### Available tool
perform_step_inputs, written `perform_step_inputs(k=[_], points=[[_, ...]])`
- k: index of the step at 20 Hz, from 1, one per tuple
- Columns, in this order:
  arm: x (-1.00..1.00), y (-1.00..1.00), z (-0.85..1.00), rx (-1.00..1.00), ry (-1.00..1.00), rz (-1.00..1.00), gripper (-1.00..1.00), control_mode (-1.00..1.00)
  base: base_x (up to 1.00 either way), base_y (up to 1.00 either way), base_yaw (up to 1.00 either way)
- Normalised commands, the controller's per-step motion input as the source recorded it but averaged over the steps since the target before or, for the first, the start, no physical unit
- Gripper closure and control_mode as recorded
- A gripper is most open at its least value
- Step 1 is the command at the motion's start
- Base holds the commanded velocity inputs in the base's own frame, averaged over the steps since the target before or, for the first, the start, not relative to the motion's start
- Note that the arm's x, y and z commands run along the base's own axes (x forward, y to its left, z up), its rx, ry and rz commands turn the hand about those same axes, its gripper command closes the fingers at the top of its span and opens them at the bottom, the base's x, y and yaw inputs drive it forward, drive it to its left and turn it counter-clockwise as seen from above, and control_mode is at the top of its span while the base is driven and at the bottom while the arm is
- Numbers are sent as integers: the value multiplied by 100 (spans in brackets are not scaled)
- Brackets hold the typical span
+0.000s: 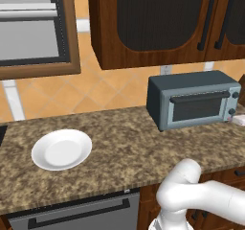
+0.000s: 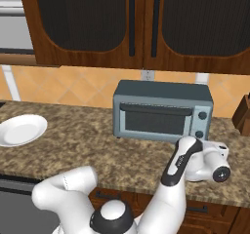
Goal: Pick up the kebab skewer and baguette bread, and place them inside the toaster oven. Close the toaster oven door and start by setting the timer.
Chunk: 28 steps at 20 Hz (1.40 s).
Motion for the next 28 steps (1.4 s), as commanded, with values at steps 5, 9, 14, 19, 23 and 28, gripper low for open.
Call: perform_step_inputs(k=[5, 9, 14, 19, 23, 28], points=[[0, 0, -1, 0, 3, -8, -100, -100, 0, 0, 0], [6, 0, 0, 0, 1, -17, -100, -100, 0, 0, 0], [14, 0, -2, 0, 0, -7, -100, -100, 0, 0, 0], [21, -5, -12, 0, 0, 1, -100, -100, 0, 0, 0], [22, -11, -20, 0, 0, 3, -100, -100, 0, 0, 0], [6, -1, -4, 0, 0, 0, -100, -100, 0, 0, 0]])
